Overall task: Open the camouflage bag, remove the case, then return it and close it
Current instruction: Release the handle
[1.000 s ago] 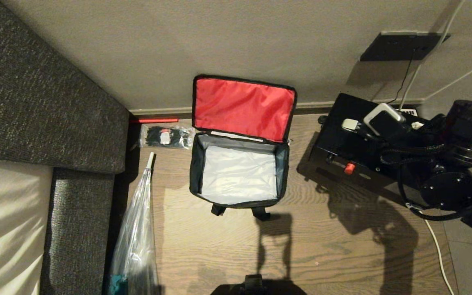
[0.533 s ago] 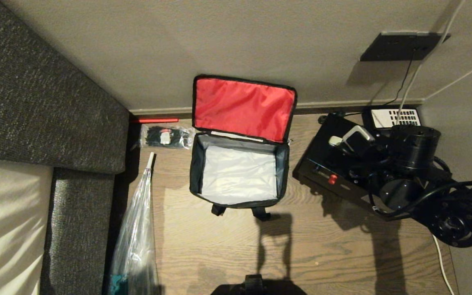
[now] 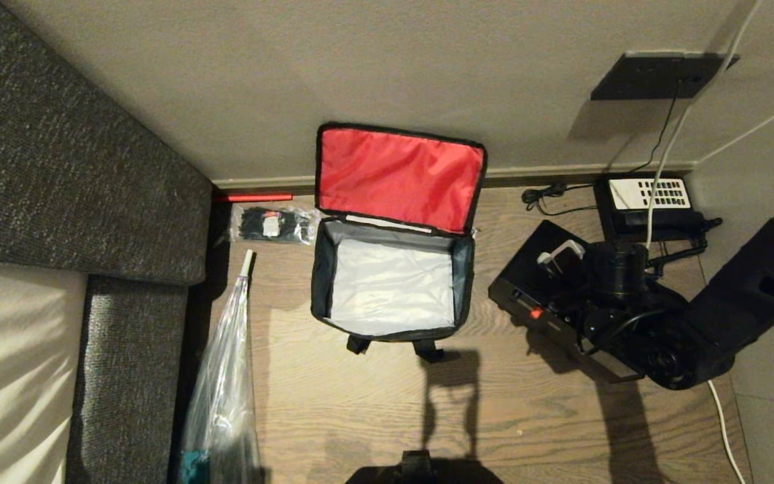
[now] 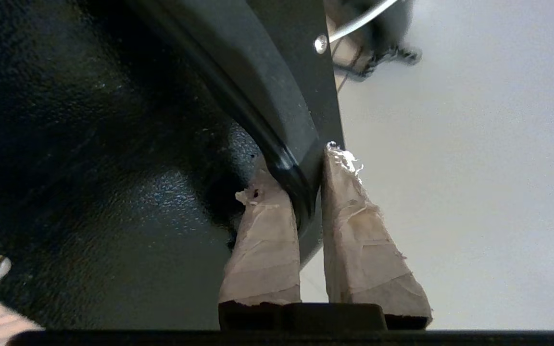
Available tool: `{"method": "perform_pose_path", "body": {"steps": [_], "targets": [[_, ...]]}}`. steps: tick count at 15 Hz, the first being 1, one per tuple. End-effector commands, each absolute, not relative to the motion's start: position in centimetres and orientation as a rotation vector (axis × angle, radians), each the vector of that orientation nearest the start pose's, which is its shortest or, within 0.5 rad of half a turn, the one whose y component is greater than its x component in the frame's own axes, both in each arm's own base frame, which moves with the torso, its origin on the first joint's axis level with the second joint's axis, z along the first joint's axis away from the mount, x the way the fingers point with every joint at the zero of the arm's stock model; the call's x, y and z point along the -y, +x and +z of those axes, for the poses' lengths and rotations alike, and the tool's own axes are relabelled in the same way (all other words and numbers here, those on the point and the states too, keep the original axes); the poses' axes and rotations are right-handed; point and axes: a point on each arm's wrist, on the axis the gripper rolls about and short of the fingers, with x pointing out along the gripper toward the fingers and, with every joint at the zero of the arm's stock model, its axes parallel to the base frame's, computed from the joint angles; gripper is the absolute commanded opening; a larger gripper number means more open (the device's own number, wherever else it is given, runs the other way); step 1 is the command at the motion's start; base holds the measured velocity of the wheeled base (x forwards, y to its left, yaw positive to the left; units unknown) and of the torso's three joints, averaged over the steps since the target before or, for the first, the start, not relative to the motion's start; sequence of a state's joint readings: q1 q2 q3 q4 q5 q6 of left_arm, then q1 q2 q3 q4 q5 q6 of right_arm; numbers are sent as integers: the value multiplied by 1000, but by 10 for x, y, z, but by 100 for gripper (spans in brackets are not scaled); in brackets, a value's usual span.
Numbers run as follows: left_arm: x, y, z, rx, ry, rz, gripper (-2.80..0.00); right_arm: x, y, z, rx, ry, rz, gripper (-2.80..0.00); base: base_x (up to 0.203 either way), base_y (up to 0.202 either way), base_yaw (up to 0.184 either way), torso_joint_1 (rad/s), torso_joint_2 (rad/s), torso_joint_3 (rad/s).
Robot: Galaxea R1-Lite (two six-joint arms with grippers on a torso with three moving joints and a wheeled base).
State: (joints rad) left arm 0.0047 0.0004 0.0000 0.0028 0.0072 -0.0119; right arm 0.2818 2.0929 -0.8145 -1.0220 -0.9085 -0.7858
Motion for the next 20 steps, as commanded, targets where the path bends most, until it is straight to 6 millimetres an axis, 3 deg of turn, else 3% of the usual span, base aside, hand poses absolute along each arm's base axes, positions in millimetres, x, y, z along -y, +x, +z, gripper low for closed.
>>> {"method": "perform_pose_path", "body": {"steps": [1,5,6,12,15,19,20], "targets": [[0,-23,74,-5,-12,12,-280,-79,368,67,-497,-913,-523,-280,0,0,0,0,0,0],[0,-23,74,-5,-12,14,-280,-75,371,50,-516,-891,-518,-280,0,0,0,0,0,0],[0,-23,74,-5,-12,13,-280,-75,373,52,-508,-887,-501,0,0,0,0,0,0,0],[0,-23,74,-5,-12,12,-280,-75,369,53,-512,-894,-474,0,0,0,0,0,0,0],[0,-23,74,-5,-12,12,-280,-77,349,69,-472,-886,-360,0,0,0,0,0,0,0],[0,-23,74,-5,-12,14,-280,-84,305,108,-401,-878,-275,0,0,0,0,0,0,0],[0,-23,74,-5,-12,13,-280,-83,293,122,-380,-870,-269,-280,0,0,0,0,0,0]]}}
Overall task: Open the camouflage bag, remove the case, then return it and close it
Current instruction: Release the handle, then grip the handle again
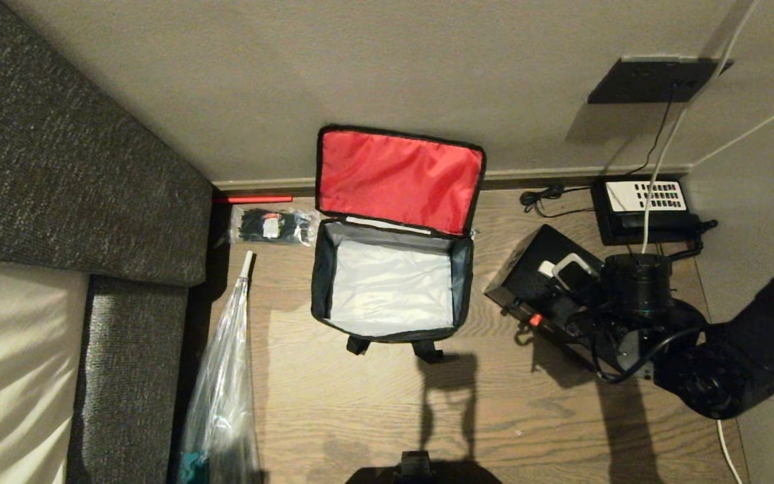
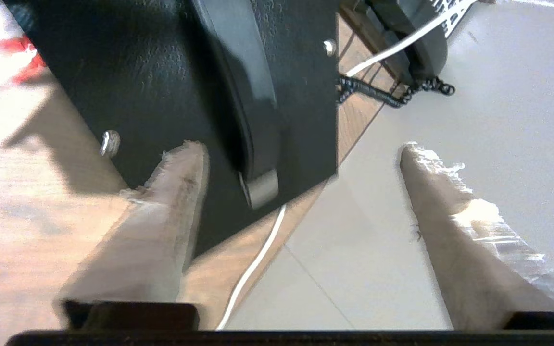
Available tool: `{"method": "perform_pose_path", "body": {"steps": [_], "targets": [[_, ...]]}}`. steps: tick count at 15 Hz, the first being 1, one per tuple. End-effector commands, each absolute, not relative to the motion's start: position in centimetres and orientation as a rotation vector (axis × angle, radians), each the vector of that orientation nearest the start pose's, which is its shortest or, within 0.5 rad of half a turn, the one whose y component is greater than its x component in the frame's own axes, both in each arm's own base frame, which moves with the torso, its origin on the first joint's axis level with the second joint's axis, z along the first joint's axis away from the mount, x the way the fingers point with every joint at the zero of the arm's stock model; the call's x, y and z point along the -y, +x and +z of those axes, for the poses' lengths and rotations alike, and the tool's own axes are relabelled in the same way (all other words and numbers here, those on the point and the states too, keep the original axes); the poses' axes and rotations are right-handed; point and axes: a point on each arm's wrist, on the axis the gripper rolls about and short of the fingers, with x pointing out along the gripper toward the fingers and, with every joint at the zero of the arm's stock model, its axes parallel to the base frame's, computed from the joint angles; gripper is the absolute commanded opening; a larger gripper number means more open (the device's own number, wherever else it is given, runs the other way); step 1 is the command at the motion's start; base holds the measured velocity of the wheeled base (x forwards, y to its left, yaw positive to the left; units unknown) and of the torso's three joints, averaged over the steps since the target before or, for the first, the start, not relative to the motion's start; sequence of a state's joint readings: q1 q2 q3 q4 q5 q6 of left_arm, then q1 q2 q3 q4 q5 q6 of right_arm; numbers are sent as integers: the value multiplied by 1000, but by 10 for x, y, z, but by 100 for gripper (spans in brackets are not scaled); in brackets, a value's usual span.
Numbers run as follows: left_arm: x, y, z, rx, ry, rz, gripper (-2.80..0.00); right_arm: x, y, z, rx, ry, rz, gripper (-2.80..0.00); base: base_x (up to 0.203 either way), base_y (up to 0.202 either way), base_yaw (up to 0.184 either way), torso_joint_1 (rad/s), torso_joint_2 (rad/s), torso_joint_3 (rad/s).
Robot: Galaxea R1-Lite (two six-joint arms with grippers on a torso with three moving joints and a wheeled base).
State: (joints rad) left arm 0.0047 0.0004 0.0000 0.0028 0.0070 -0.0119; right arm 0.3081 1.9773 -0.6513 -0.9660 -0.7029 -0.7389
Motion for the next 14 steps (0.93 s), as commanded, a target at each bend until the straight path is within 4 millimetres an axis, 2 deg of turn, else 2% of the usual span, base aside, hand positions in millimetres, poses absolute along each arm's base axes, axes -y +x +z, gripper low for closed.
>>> {"method": "perform_pose_path", "body": {"steps": [1,4,8,11,14], "targets": [[0,-23,74,-5,-12,14,-280,-79,278,139,-357,-859,-267,-280,0,0,0,0,0,0],[0,-23,74,-5,-12,12,-280,-60,218,188,-303,-825,-278,-280,0,0,0,0,0,0],[0,-23,74,-5,-12,12,-280,-30,129,213,-234,-710,-302,-280,0,0,0,0,0,0],[0,-23,74,-5,-12,12,-280,-5,65,206,-267,-638,-334,-280,0,0,0,0,0,0],[0,-23,74,-5,-12,12,-280,8,15,175,-253,-422,-247,-280,0,0,0,0,0,0]]}}
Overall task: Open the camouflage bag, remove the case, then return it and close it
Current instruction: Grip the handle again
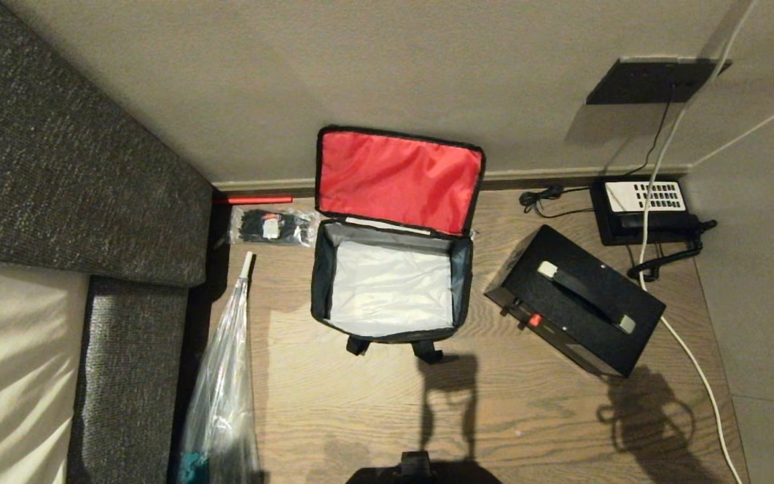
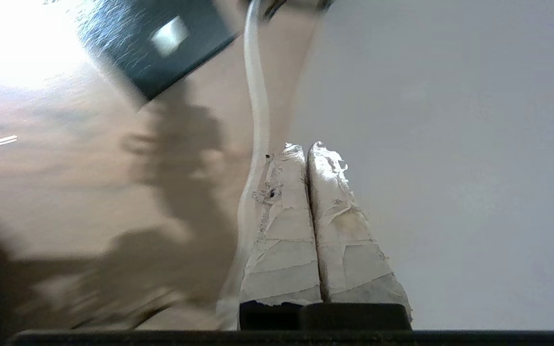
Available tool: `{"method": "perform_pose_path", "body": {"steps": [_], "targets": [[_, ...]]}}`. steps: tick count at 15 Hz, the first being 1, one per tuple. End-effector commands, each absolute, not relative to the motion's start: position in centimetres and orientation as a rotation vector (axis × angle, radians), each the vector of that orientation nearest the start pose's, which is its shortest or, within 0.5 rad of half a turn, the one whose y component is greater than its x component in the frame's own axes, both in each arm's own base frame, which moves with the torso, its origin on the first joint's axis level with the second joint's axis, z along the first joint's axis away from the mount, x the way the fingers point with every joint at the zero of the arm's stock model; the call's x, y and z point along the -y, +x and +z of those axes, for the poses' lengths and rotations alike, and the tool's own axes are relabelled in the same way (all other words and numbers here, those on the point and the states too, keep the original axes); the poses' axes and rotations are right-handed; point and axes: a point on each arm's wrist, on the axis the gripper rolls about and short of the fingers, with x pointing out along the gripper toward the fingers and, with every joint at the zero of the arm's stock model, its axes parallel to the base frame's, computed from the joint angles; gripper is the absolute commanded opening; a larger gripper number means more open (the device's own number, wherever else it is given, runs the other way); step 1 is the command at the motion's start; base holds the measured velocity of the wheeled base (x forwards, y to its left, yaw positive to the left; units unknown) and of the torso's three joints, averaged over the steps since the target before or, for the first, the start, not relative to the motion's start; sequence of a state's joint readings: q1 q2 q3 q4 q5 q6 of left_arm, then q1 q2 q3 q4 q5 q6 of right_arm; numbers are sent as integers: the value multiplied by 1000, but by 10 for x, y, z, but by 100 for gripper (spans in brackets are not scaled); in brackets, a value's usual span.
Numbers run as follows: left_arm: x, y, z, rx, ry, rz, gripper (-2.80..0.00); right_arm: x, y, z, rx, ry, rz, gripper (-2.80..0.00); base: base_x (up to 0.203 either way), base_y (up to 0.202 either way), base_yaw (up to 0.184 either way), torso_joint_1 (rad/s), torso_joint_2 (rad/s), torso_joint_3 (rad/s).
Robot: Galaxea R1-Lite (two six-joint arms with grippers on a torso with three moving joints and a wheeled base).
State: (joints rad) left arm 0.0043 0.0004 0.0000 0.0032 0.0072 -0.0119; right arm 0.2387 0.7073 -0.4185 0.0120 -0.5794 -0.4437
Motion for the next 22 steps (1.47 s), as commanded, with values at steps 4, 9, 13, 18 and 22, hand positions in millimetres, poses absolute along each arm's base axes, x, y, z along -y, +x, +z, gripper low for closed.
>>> {"method": "perform_pose_path", "body": {"steps": [4,9,13,18,22], "targets": [[0,-23,74,-5,-12,14,-280,4,-10,101,-265,-76,-74,-280,0,0,0,0,0,0],[0,-23,74,-5,-12,12,-280,0,-7,86,-244,-4,47,-280,0,0,0,0,0,0],[0,-23,74,-5,-12,12,-280,0,-8,86,-243,-7,46,-280,0,0,0,0,0,0],[0,-23,74,-5,-12,13,-280,0,-24,76,-22,-19,13,-280,0,0,0,0,0,0],[0,-23,74,-5,-12,12,-280,0,-24,76,-24,-20,13,-280,0,0,0,0,0,0]]}}
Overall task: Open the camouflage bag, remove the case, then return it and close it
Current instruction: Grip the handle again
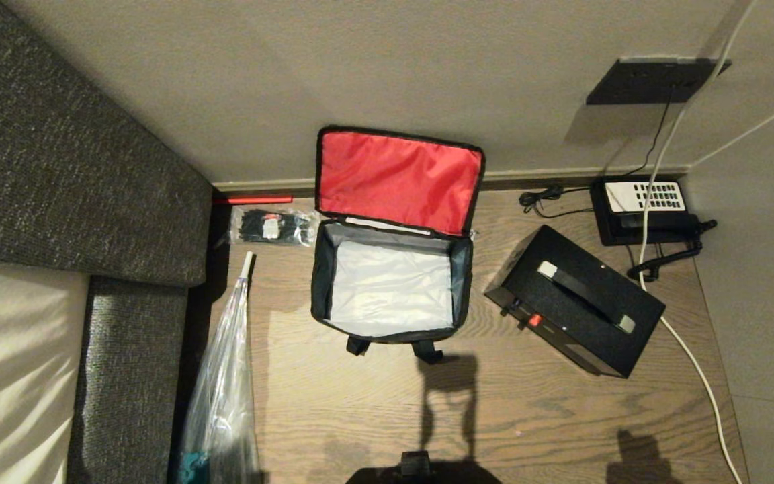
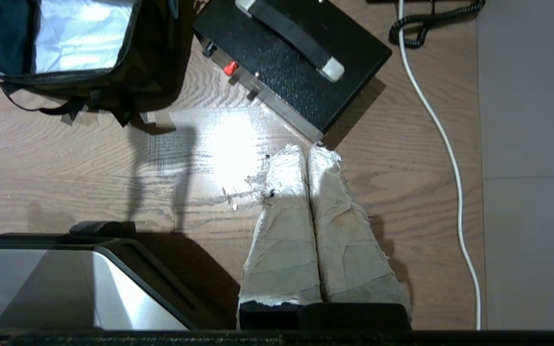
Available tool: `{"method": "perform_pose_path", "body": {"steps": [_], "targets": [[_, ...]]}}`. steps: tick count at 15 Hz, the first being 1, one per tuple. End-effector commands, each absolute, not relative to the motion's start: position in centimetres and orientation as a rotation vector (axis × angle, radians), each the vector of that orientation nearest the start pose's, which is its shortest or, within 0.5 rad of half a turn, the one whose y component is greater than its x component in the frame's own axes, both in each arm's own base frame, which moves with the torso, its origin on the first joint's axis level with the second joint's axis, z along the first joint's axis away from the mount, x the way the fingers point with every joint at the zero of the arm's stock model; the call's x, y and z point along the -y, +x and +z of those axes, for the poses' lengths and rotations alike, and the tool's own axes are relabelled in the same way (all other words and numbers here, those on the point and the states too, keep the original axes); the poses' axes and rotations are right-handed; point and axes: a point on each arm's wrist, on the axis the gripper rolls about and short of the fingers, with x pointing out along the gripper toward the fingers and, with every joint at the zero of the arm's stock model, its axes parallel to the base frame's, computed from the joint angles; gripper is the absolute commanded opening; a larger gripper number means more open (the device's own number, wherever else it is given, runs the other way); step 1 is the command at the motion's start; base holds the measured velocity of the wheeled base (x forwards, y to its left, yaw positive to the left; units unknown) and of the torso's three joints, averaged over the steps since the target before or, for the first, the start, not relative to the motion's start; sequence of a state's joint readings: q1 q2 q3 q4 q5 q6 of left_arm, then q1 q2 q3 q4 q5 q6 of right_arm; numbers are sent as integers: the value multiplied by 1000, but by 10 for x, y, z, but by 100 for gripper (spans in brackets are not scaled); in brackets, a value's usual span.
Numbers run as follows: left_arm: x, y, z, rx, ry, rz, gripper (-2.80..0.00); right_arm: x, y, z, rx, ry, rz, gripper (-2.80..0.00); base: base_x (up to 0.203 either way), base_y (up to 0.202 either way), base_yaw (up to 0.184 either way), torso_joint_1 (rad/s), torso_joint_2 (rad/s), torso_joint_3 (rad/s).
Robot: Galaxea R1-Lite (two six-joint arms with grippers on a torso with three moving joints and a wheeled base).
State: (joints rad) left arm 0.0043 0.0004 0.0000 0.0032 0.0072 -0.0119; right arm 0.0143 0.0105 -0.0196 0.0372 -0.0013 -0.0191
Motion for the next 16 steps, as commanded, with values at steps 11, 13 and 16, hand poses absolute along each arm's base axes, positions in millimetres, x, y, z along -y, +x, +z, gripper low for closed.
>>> {"method": "perform_pose_path", "body": {"steps": [11,13,16], "targets": [[0,-23,74,-5,-12,12,-280,0,-24,76,-24,-20,13,-280,0,0,0,0,0,0],[0,-23,74,-5,-12,12,-280,0,-24,76,-24,-20,13,-280,0,0,0,0,0,0],[0,-23,74,-5,-12,12,-280,0,-24,76,-24,-20,13,-280,0,0,0,0,0,0]]}}
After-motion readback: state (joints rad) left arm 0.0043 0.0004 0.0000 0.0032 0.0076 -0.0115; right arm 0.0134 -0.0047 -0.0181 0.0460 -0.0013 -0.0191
